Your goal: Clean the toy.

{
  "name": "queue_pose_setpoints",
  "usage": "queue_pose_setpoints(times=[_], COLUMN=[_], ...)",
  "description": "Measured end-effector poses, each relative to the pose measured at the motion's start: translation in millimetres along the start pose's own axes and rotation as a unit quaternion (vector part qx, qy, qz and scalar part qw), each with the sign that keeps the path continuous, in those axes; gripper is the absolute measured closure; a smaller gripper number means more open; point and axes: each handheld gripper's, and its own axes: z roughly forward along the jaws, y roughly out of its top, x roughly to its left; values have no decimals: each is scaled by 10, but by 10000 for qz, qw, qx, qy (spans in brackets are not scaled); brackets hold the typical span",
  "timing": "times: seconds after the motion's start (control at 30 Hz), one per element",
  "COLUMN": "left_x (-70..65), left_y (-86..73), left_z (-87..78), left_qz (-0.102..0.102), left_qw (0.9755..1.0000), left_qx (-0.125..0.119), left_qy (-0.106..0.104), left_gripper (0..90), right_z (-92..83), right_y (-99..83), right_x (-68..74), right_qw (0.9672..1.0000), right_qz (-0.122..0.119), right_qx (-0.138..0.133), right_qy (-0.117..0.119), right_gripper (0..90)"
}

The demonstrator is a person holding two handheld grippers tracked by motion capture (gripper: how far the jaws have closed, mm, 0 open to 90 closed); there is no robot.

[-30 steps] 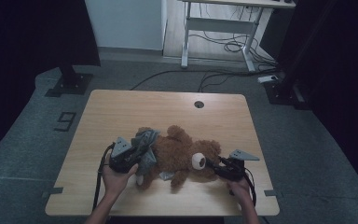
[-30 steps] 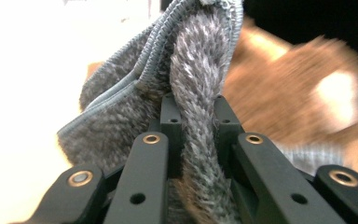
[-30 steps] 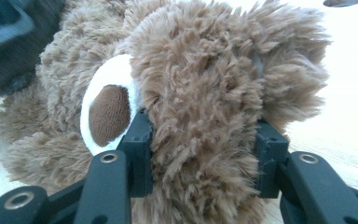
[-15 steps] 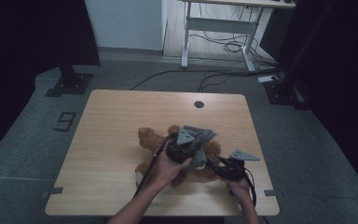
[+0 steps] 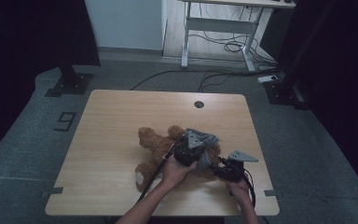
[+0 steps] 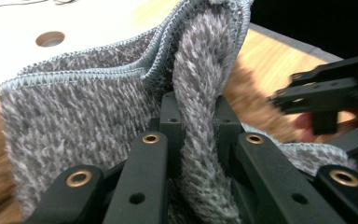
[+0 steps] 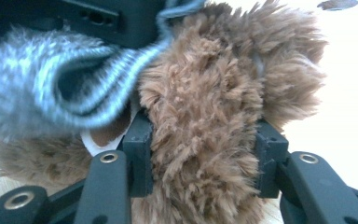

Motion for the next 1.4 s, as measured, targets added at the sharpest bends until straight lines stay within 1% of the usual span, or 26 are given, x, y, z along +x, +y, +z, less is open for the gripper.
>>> queue_pose_setpoints(times=[0.03,0.07,0.1,0.13,0.17,0.4,0.43,0.47,0.5,0.53,0.67,0.73,0.77,0.8,0.83,0.87,0.9,1.0,1.13,1.17,1.2,1.23,1.27,1.3,1.33,1.4], left_x=[79,79,180,180,268,353,410,410,497,497,709,846,963,963,1060,1060,1100,1080,995,918,918,824,824,686,686,548], left_y=[-62,-62,-159,-159,-257,-436,-498,-498,-566,-566,-725,-830,-926,-926,-1030,-1030,-1067,-1027,-894,-797,-797,-680,-680,-520,-520,-356], left_z=[-42,-42,-102,-102,-180,-455,-541,-541,-635,-635,-793,-862,-884,-884,-874,-874,-867,-877,-951,-982,-982,-994,-994,-969,-969,-899], left_qz=[-98,-98,-166,-166,-372,-295,-342,-342,-420,-420,-631,-814,-1022,-1022,-1272,-1272,-1429,-1371,-1236,-1124,-1124,-1018,-1018,-875,-875,-690], left_qw=[9999,9999,9998,9998,9992,9989,9985,9985,9979,9979,9960,9944,9929,9929,9905,9905,9885,9893,9907,9916,9916,9921,9921,9927,9927,9941], left_qx=[25,25,24,24,-143,-359,-413,-413,-473,-473,-536,-509,-424,-424,-355,-355,-361,-336,-465,-574,-574,-707,-707,-831,-831,-838], left_qy=[44,44,78,78,-29,63,86,86,150,150,341,452,445,445,394,394,328,380,316,270,270,183,183,40,40,-45], left_gripper=[789,789,789,789,789,789,789,789,788,788,787,787,787,788,788,788,788,788,789,790,790,790,790,790,790,790], right_z=[-1,-1,-3,-3,-2,-5,-4,-4,-4,-4,-1,0,1,1,3,3,6,6,2,1,1,-1,-1,0,0,0], right_y=[-1,-1,-2,-2,-3,-10,-10,-10,-9,-9,-11,-13,-14,-14,-18,-18,-18,-19,-20,-20,-20,-20,-20,-21,-21,-21], right_x=[-2,-2,-6,-6,-9,-9,-10,-10,-14,-14,-16,-19,-22,-22,-25,-25,-28,-29,-36,-40,-40,-40,-40,-36,-36,-33], right_qw=[10000,10000,10000,10000,10000,10000,10000,10000,10000,10000,10000,10000,9999,9999,9999,9999,9999,9999,9999,9999,9999,9999,9999,9999,9999,9999], right_qz=[13,13,13,13,3,8,13,13,24,24,52,54,67,67,73,73,87,99,104,102,102,101,101,98,98,99], right_qx=[-4,-4,-2,-2,-13,-34,-38,-38,-32,-32,-49,-57,-62,-62,-82,-82,-84,-90,-84,-78,-78,-69,-69,-81,-81,-85], right_qy=[0,0,10,10,32,39,45,45,47,47,55,59,68,68,75,75,81,82,87,99,99,97,97,87,87,80], right_gripper=[522,522,522,522,522,521,520,520,520,520,521,520,520,520,521,521,520,520,520,519,519,519,519,518,518,518])
